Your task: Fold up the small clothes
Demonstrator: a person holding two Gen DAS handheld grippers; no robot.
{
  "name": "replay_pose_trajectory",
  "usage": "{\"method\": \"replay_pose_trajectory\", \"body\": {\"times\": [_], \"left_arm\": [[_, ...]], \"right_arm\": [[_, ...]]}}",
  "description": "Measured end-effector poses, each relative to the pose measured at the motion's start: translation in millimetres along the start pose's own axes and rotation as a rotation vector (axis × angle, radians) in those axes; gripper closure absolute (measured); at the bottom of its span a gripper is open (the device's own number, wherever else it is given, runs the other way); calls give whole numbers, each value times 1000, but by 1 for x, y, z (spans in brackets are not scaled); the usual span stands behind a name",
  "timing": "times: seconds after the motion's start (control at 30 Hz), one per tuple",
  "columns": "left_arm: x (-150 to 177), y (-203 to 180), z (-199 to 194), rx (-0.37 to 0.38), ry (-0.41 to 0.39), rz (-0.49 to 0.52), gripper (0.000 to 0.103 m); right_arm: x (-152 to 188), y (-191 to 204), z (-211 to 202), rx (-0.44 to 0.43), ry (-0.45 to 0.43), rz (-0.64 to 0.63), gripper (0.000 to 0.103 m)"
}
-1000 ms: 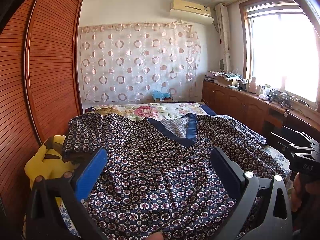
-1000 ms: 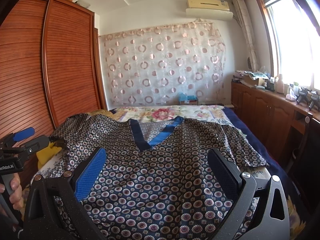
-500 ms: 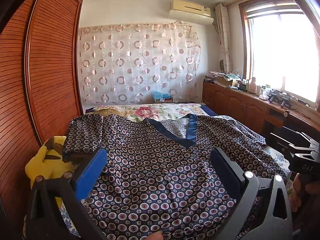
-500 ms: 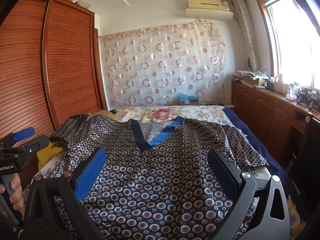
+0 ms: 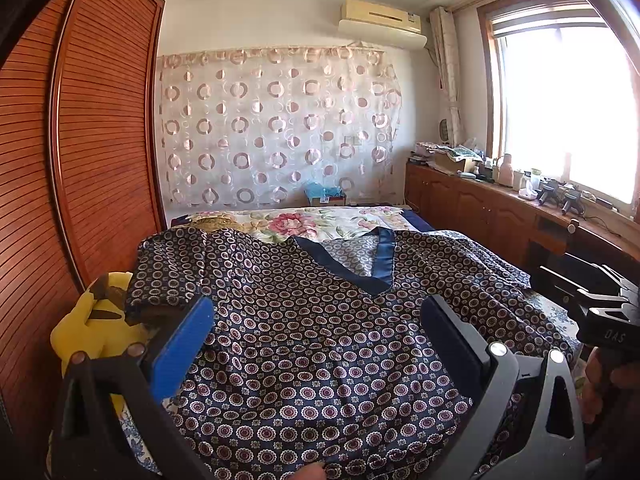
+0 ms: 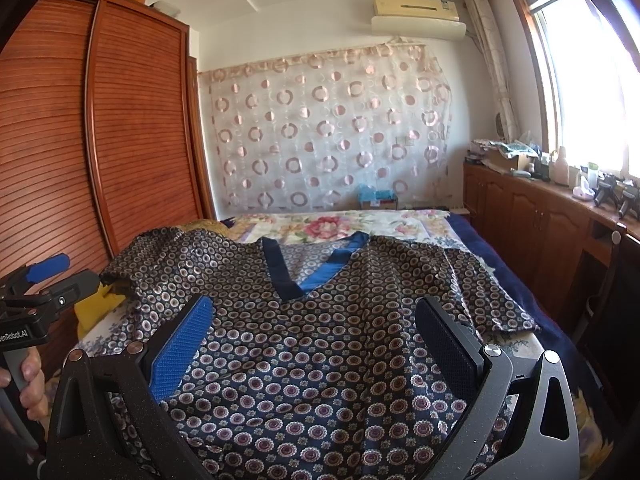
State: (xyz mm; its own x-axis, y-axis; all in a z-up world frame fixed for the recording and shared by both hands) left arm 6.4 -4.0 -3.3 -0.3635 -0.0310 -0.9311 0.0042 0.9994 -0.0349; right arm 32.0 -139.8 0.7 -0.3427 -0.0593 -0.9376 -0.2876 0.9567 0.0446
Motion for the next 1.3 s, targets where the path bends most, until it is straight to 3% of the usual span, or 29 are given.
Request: {"method": "replay_pose_trajectory", "body": {"times": [0.53, 0.77, 1.3], "left_arm": [[-1, -1, 0, -1, 2, 2, 0], [7, 5, 12, -12, 38, 0, 0], [27, 93, 46, -69, 161, -46, 0]], "right_arm": [[1, 0, 1, -2, 4, 1, 0], [9, 0, 15, -39, 27, 19, 0], [29, 8, 65, -149, 144, -27, 0]]}}
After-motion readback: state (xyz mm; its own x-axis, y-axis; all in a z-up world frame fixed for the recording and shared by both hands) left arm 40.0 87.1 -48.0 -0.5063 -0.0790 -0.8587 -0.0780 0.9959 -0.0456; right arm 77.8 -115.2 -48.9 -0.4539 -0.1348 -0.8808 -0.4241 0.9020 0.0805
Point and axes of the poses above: each gripper's, at about its wrist camera, not at the fingertips, and z roughly the way its jaws point, y to its left, x to its underside, the point moved 1 cm from there along z, roughly the way its jaws point, and after that the axes turned 1 degree about x, right-handed, at the moved point
